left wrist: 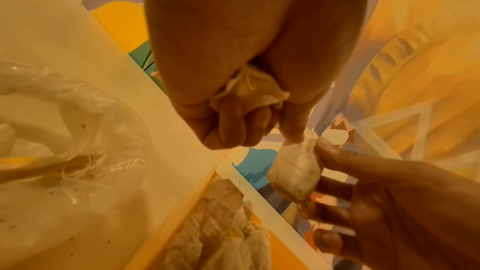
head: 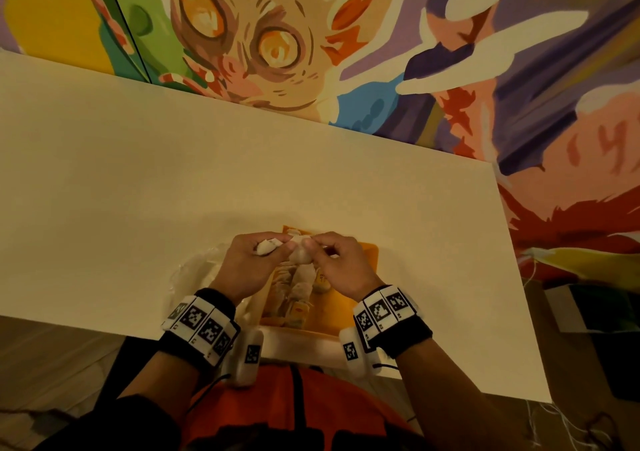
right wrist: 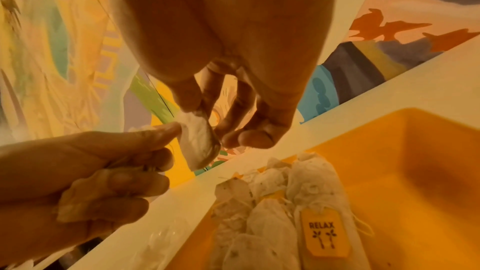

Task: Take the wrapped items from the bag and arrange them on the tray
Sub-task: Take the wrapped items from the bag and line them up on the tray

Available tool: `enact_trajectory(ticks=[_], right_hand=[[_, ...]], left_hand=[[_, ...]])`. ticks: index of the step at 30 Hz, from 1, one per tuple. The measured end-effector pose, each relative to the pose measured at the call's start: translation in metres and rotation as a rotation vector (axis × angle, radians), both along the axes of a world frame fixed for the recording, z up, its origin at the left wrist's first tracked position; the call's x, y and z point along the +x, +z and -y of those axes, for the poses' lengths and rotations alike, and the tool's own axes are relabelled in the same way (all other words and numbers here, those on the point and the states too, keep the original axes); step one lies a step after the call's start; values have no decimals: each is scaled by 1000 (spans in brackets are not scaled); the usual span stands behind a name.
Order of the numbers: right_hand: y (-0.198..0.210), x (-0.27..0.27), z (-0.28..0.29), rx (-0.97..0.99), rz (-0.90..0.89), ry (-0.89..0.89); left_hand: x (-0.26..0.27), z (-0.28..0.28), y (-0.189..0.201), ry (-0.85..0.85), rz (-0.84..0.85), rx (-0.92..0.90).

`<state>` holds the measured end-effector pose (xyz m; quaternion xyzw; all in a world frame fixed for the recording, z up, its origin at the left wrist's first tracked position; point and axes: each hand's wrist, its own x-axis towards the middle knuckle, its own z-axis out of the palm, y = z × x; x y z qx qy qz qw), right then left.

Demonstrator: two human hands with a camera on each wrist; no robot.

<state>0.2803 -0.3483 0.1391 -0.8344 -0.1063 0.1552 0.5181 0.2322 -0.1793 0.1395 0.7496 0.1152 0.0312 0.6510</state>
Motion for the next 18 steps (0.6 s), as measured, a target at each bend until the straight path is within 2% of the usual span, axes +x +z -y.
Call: enact_trajectory(ticks=[3, 8, 18], right_hand=[[3, -1, 1, 19, 99, -46], [12, -3, 0, 95, 143, -36], [6, -2, 3, -203, 85, 57]], left_hand=[[0, -2, -2, -12, 11, 45], [0, -3, -3, -57, 46, 59], [-1, -2, -6, -31, 41, 65]])
